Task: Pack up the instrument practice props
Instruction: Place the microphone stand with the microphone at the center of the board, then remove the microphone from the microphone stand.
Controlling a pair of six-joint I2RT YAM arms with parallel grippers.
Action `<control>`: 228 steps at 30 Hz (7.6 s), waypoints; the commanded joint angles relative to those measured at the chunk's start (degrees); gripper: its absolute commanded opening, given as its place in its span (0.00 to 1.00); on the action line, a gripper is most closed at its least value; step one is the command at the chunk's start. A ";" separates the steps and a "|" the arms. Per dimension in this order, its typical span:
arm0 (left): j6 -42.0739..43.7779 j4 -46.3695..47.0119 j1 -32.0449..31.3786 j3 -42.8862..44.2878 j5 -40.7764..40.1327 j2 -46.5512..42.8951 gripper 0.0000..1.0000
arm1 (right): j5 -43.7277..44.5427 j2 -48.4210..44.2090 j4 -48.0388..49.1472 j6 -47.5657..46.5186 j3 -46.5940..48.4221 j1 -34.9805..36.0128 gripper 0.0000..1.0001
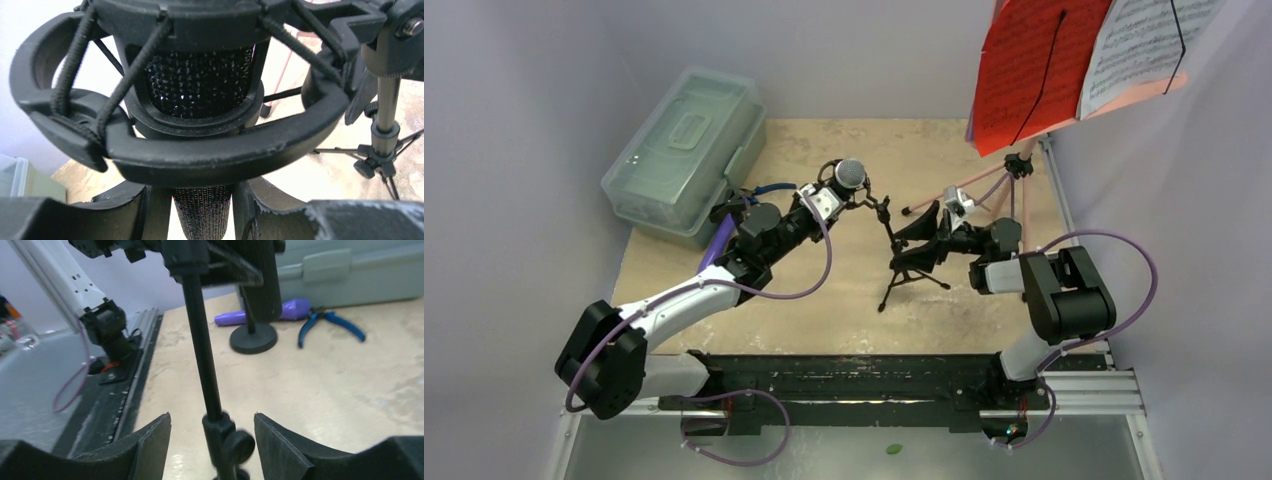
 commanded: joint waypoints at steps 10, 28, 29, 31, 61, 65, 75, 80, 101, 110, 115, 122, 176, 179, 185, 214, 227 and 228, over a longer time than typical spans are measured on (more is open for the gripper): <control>1.99 -7.60 0.15 6.63 -3.52 -6.59 0.00 | -9.70 -2.98 16.58 16.21 4.50 -3.50 0.86; 6.43 -18.36 -0.16 9.20 -1.70 -9.24 0.00 | -18.59 -5.41 16.67 44.04 5.78 -6.82 0.99; 6.41 -18.85 -0.23 9.72 -1.74 -8.98 0.00 | -18.02 -5.45 16.69 45.98 5.91 -6.88 0.99; 6.14 -19.97 -0.24 11.05 -2.39 -8.42 0.00 | -15.98 -6.14 16.69 47.87 5.30 -6.99 0.99; 8.86 -30.67 -1.83 19.37 -7.25 -3.38 0.00 | -2.99 0.25 16.60 67.48 10.33 -4.19 0.99; 9.35 -31.13 -1.83 19.45 -7.94 -4.00 0.00 | 0.34 -5.90 1.04 56.18 8.02 -3.11 0.99; 9.85 -33.55 -1.83 19.53 -8.72 -4.64 0.00 | 23.54 -31.47 -65.96 1.48 9.79 -0.67 0.99; 9.98 -34.22 -1.83 20.70 -9.23 -3.97 0.00 | 24.63 -33.44 -72.01 -8.80 7.95 -3.05 0.99; 9.57 -32.48 -6.71 19.92 -8.08 -3.63 0.22 | 11.62 -35.11 -71.99 -20.59 6.07 -5.59 0.99; 8.18 -32.10 -7.55 18.22 -9.06 -4.90 0.47 | 10.49 -35.20 -72.62 -22.19 6.20 -5.58 0.99; 6.52 -32.10 -7.55 16.56 -9.76 -6.85 0.60 | 9.39 -35.37 -73.04 -23.07 6.29 -5.56 0.99; 4.93 -32.10 -7.55 15.03 -10.31 -8.98 0.69 | 9.26 -35.29 -73.22 -23.61 6.27 -5.58 0.99; 15.60 -39.80 -7.55 39.20 12.65 -0.01 0.84 | 6.21 -34.89 -76.69 -28.64 7.53 -5.64 0.99; 14.70 -39.93 -7.55 39.68 12.65 1.12 0.72 | 6.12 -35.02 -76.71 -28.63 7.52 -5.65 0.99; 13.57 -40.14 -7.55 39.74 12.48 1.69 0.62 | 5.93 -35.11 -76.67 -28.63 7.53 -5.56 0.99; 8.98 -25.47 -11.53 43.99 14.36 3.37 0.04 | 14.35 -33.64 -73.21 -37.95 6.56 1.32 0.92; 9.41 -23.72 -13.46 43.73 10.39 3.84 0.00 | 16.54 -36.27 -59.57 -34.20 5.64 4.73 0.46; 9.41 -23.61 -13.66 44.08 9.96 3.92 0.00 | 16.15 -36.04 -59.52 -34.33 5.57 4.77 0.36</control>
